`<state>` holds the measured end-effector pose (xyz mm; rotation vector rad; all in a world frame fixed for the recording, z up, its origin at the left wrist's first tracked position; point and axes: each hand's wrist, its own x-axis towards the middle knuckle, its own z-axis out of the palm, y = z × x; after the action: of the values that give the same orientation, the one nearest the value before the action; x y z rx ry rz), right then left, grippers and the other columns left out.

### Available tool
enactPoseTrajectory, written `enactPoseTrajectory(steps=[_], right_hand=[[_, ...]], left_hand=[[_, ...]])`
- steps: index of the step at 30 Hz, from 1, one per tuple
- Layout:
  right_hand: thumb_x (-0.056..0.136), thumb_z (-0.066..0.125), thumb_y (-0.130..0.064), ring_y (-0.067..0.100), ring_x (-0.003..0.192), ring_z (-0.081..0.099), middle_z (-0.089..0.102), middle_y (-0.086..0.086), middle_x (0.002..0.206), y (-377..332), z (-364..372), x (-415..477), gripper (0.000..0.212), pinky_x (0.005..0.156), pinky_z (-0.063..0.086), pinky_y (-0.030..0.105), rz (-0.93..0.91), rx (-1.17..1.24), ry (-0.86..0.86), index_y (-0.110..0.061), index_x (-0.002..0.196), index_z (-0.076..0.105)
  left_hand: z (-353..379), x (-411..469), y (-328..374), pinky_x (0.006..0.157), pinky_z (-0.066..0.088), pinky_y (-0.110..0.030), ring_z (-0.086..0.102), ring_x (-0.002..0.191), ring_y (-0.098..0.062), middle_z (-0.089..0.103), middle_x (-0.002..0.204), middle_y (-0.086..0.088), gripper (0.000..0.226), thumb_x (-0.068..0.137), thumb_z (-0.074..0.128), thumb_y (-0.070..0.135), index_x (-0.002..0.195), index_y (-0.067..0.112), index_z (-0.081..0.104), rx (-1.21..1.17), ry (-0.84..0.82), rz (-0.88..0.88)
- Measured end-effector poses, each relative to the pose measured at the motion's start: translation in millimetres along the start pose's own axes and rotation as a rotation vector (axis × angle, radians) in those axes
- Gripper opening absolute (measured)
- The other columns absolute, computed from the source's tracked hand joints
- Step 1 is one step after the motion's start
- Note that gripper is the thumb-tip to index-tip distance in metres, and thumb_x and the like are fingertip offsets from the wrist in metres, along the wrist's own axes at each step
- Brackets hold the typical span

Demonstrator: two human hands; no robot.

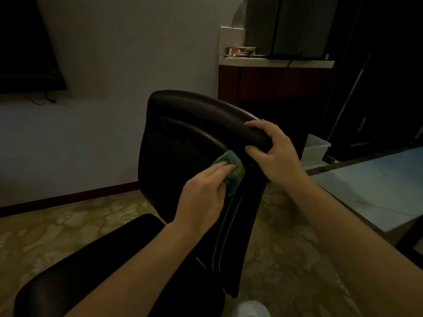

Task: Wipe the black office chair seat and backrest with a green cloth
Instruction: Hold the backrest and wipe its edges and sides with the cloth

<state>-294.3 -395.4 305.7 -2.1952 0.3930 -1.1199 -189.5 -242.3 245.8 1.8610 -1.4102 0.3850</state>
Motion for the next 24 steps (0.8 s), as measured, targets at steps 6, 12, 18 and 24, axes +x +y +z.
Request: enactPoseTrajectory(steps=[6, 12, 18, 24], right_hand=[[0.090, 0.068, -0.018, -0.004, 0.113, 0.051, 0.044, -0.030, 0.120, -1, 10, -20, 0.059, 0.094, 0.054, 0.033, 0.020, 0.071, 0.065, -0.039, 0.139, 0.043], [0.086, 0.074, -0.015, -0.015, 0.126, 0.040, 0.033, -0.036, 0.135, 7, 30, -46, 0.103, 0.109, 0.040, 0.023, 0.106, 0.222, 0.151, -0.047, 0.154, 0.003], [0.084, 0.077, -0.020, -0.007, 0.107, 0.060, 0.064, -0.019, 0.116, 20, 28, -58, 0.057, 0.096, 0.053, 0.028, 0.204, 0.260, 0.087, -0.022, 0.135, 0.052], [0.084, 0.075, -0.033, 0.011, 0.097, 0.070, 0.073, -0.005, 0.104, 20, 22, -43, 0.031, 0.089, 0.057, 0.044, 0.299, 0.299, 0.026, -0.024, 0.112, 0.067]], left_hand=[[26, -11, 0, 0.112, 0.037, -0.029, 0.054, 0.130, -0.023, 0.059, 0.139, -0.006, 0.039, 0.094, 0.060, 0.006, 0.131, 0.017, 0.064, 0.057, 0.027, 0.072], [40, -26, -16, 0.110, 0.042, -0.034, 0.055, 0.129, -0.023, 0.062, 0.135, -0.005, 0.035, 0.097, 0.048, 0.017, 0.126, 0.018, 0.068, 0.097, 0.080, 0.112], [34, -37, -24, 0.108, 0.044, -0.032, 0.059, 0.125, -0.022, 0.063, 0.134, -0.006, 0.033, 0.095, 0.055, 0.011, 0.125, 0.017, 0.068, 0.060, 0.066, 0.086], [6, -4, -21, 0.106, 0.048, -0.035, 0.061, 0.121, -0.023, 0.063, 0.134, -0.008, 0.037, 0.094, 0.057, 0.000, 0.126, 0.014, 0.068, 0.003, 0.042, 0.049]])
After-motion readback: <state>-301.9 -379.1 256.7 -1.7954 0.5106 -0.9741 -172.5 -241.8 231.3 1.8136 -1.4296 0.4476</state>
